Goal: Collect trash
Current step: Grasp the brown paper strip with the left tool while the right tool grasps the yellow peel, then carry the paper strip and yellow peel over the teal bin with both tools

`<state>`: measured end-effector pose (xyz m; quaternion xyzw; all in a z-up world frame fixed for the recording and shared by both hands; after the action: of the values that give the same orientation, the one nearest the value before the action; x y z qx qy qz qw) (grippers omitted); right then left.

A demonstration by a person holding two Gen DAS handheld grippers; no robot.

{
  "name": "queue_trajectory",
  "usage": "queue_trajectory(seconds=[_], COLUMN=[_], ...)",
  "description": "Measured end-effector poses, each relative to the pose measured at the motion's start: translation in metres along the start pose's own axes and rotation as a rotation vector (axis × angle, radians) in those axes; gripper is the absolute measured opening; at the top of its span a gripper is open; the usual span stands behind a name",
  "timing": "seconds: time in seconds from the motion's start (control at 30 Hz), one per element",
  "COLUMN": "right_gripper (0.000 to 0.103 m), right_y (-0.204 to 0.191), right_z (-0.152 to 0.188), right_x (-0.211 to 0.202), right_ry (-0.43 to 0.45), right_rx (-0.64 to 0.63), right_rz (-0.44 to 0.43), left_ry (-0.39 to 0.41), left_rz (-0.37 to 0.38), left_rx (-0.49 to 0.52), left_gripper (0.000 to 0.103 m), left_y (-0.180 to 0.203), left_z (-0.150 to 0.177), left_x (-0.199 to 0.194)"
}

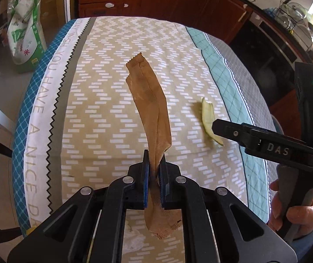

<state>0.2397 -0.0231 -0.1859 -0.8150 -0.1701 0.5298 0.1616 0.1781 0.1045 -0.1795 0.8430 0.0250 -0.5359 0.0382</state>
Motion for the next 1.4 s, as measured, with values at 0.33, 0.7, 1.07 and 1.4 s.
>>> queue_trajectory(seconds=[0.33,0.7,1.07,1.4], right_gripper=[0.028,0.023,0.023,0.023], right_y=[0.002,0.012,0.066,0.144], right_z=[-0.015,-0.005,0.000,0.017], right_x=[0.027,-0.024,-0.102,-0.170], right_ry=[0.001,0.056,0.179,0.291], right_rx=[-0.098,-0.026,0.048,0.167], right_rz=[0.163,0.077,0.066,0.076], left_ry=[-0.024,-0.018,0.020,0.033], left_rz=[0.042,0.071,0.100,0.129], left_rx=[-0.009,0.047,0.190,0.343], left_gripper=[0.008,0.008,0.009,0.009], left_y=[-0.011,0.027,0.120,0.218], left_z=[-0.010,-0.010,-0.014,-0.009], left_x=[0.014,0.007,-0.022,-0.037])
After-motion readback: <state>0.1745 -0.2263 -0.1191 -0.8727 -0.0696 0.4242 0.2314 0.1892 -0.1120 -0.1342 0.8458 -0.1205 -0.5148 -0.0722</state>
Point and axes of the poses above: each gripper's, at about its wrist camera, not at the fingertips, and x roughly the way its jaws point, y to its right, z to its underside, the point moved 10 cm from there along x, roughly the way its jaws point, and after that the axes turned 14 degrees about -z, right-handed, at the moved point
